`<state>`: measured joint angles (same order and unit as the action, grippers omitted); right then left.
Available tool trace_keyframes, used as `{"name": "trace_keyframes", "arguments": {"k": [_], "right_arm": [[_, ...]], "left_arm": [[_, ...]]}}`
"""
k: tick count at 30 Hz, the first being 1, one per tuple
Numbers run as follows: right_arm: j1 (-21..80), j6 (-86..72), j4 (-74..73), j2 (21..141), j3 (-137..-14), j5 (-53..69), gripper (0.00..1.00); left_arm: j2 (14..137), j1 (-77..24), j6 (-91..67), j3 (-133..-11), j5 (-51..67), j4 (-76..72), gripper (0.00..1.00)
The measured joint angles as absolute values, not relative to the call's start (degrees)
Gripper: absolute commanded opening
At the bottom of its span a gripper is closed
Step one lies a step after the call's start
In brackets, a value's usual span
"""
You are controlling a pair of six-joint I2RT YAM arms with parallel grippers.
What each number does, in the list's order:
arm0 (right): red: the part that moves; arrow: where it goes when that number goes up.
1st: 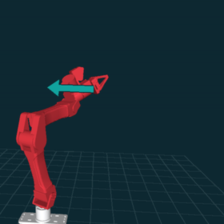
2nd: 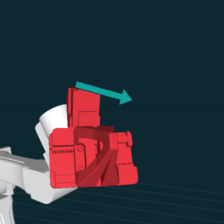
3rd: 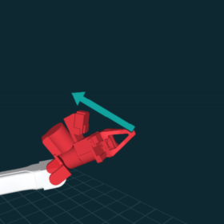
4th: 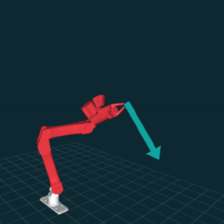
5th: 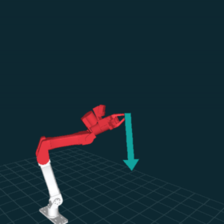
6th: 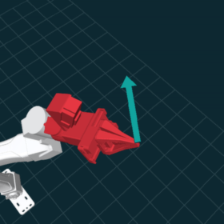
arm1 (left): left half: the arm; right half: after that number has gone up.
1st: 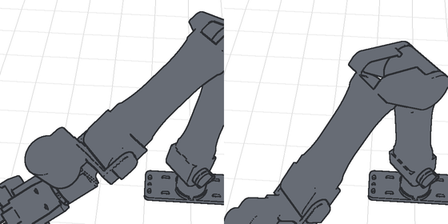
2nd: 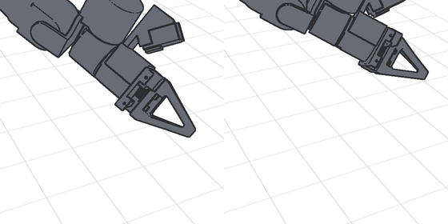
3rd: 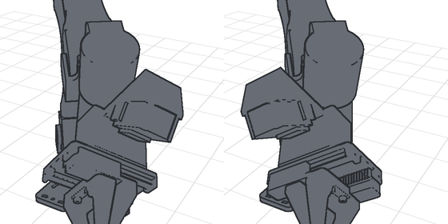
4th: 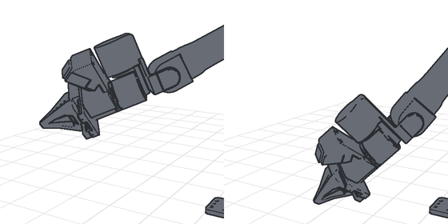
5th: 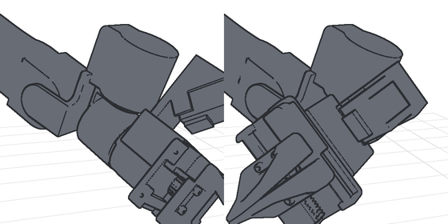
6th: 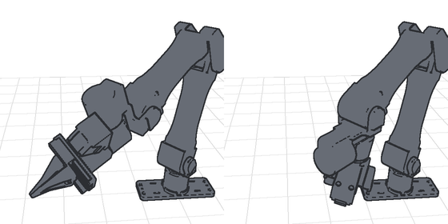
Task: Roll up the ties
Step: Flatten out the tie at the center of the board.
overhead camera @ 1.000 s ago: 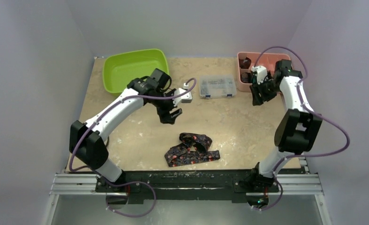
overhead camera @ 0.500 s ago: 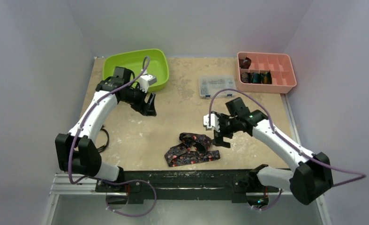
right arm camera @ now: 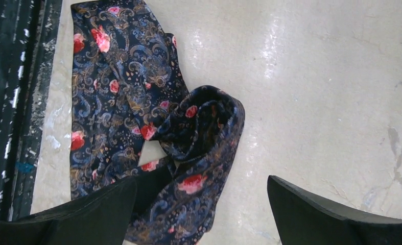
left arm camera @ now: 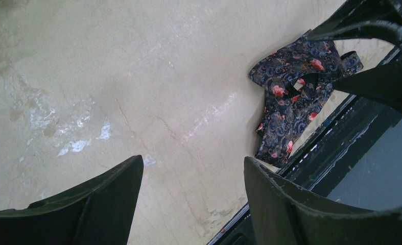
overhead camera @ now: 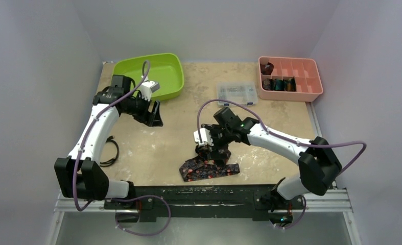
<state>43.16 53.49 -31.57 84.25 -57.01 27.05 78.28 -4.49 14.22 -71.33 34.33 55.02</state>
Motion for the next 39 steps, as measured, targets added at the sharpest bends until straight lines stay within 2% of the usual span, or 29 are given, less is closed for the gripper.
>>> {"name": "trace_keyframes", "arguments": {"k": [4,7,13,15,21,28,32,39], "right_arm": [[46.26,49.95,-26.24,86.08,-54.68,22.83,0.87],[46.48,48.05,-23.62,88.99,-53.65,19.62,0.76],[45.69,45.67,-18.55,94.08,-52.16,13.15,0.14],[44.21,44.82,-18.59,94.61,-52.18,13.17,0.0],[32.99,43.86,-24.1,97.91,-58.76,13.32,0.0],[19.88,43.75,-32.25,100.64,-61.91,12.73,0.0],[15.51,43.46,-35.64,98.91,-59.96,12.49,0.0],[10.0,41.8,-40.27,98.76,-59.86,13.13,0.0]], "left_arm": [[77.76,-3.6,13.8,-71.05,34.48,54.65,0.71],[76.69,-3.38,13.02,-70.17,34.72,54.46,0.71],[74.02,-3.22,13.02,-69.19,36.47,53.84,0.71],[72.51,-3.05,13.15,-68.07,37.34,53.32,0.7],[70.96,-5.23,18.2,-66.61,39.35,53.17,0.68],[69.67,-29.3,31.31,-60.01,31.42,50.17,0.66],[76.79,-38.65,35.29,-62.63,28.84,48.84,0.66],[96.01,-54.68,35.66,-76.66,26.74,41.69,0.66]]}}
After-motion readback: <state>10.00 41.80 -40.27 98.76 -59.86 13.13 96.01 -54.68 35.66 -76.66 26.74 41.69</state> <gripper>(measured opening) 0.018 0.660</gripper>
